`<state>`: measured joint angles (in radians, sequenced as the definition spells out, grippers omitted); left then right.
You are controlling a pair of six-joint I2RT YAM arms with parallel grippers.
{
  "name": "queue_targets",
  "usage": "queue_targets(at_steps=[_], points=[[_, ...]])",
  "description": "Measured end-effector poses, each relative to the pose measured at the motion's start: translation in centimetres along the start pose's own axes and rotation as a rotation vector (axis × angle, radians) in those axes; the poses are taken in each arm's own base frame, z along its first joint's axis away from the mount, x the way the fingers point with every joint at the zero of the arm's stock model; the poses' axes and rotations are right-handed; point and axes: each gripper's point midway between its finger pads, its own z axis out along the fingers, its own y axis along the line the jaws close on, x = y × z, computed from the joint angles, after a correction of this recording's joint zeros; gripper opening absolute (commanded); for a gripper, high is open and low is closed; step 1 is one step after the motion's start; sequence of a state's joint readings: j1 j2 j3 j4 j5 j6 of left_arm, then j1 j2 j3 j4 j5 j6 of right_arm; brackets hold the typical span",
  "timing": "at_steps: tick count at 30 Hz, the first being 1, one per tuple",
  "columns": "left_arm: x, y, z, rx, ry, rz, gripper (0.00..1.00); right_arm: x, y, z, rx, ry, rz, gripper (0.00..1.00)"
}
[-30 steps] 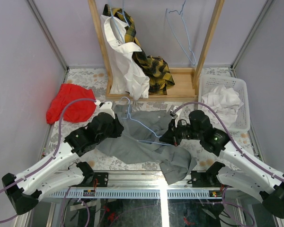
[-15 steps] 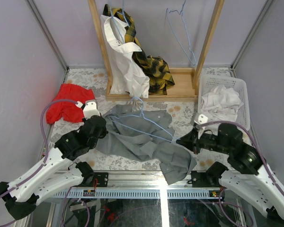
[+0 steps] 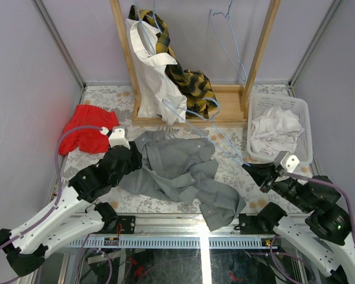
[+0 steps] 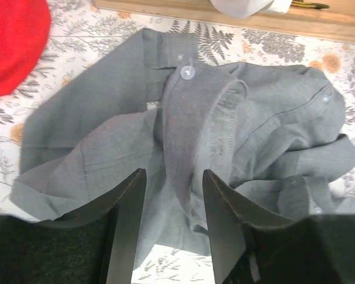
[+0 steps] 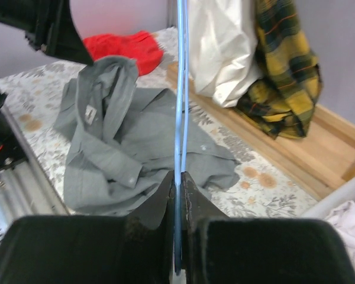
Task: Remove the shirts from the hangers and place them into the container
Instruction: Remove the shirt from the hanger.
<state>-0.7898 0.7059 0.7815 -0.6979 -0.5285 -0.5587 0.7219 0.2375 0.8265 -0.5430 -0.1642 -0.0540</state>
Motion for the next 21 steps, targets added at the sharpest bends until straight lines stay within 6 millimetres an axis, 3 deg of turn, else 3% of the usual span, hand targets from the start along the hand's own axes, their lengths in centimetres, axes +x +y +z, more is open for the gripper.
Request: queue_targets(at_steps=[7,9,14,16,21], points=[[0.8,-1.0,0.5,0.037,0.043,0.026,0.68,-1.3,-2.4,0.1,0.145,-0.190,-0.006,0.00],[0.9,-1.2,0.6,0.042,0.048,0.027,0.77,-1.5,-3.2,0.4,0.190,-0.215,-0.001,0.00],[0.8,-1.2,0.6,0.043,0.046,0.024,0.89,-2.7,-5.8,0.8,0.329,-0.260,0.018,0.00],[0.7,-1.2,0.5,0.045,0.043,0.022,1.00,-3.3,-6.7,1.2,0.370,-0.272,0.022,0.00],[0.2,-1.2,0.0,0.058,0.018,-0.005,1.00,-3.2,-8.7,3.9,0.462,-0.223,0.031,0.00]])
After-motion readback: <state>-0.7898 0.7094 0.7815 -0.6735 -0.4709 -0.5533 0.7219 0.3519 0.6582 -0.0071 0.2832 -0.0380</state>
